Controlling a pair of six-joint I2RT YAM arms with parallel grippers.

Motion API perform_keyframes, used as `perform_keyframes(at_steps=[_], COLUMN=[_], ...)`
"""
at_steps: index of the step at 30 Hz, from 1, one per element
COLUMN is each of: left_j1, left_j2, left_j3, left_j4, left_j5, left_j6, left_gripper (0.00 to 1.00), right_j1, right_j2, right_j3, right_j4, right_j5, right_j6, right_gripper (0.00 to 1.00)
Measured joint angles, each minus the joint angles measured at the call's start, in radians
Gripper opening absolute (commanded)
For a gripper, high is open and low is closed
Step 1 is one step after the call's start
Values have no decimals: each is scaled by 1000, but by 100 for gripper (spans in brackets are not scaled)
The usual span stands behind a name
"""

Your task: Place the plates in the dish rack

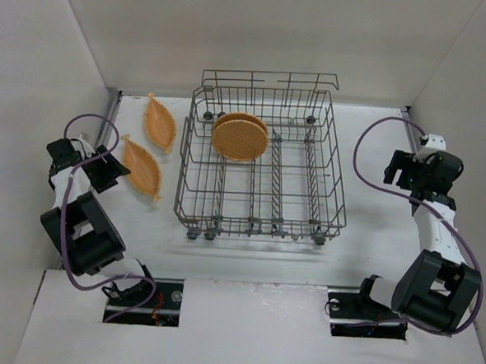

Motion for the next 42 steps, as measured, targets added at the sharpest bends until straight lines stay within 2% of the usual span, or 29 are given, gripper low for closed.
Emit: perform_keyframes(at_steps=[1,7,9,25,29,31,35,37,38,40,42], left_j1=[3,6,6,-3,-5,-11,-23,-29,-34,-40,-48], left_j2=[21,151,187,341,364,371,389,398,403,415,427], left_j3=[10,87,105,164,164,167,187,198,203,214,224], left_j4=[0,3,4,63,79,85,93,99,100,102,103], left_j5=[5,26,26,20,19,20,19,19,19,19,17], left_j6=[-11,-69,-85,-100,-85,-79,-72,-68,-67,-68,-64], left_gripper=[46,43,47,49,26,20,20,30,28,16,9], right_j1=[0,0,0,0,0,0,0,0,0,0,0], right_j2=[2,19,24,47,47,47,47,48,48,48,48], right_j3=[0,0,1,8,8,8,9,11,12,13,14], right_j4=[0,0,-1,-37,-44,-46,-46,-46,-47,-47,-47], right_j5=[0,0,0,0,-1,-2,-2,-2,-2,-3,-6], right_j6=[0,2,2,3,3,3,2,2,2,2,0], right_gripper=[87,87,87,88,88,88,88,88,88,87,87])
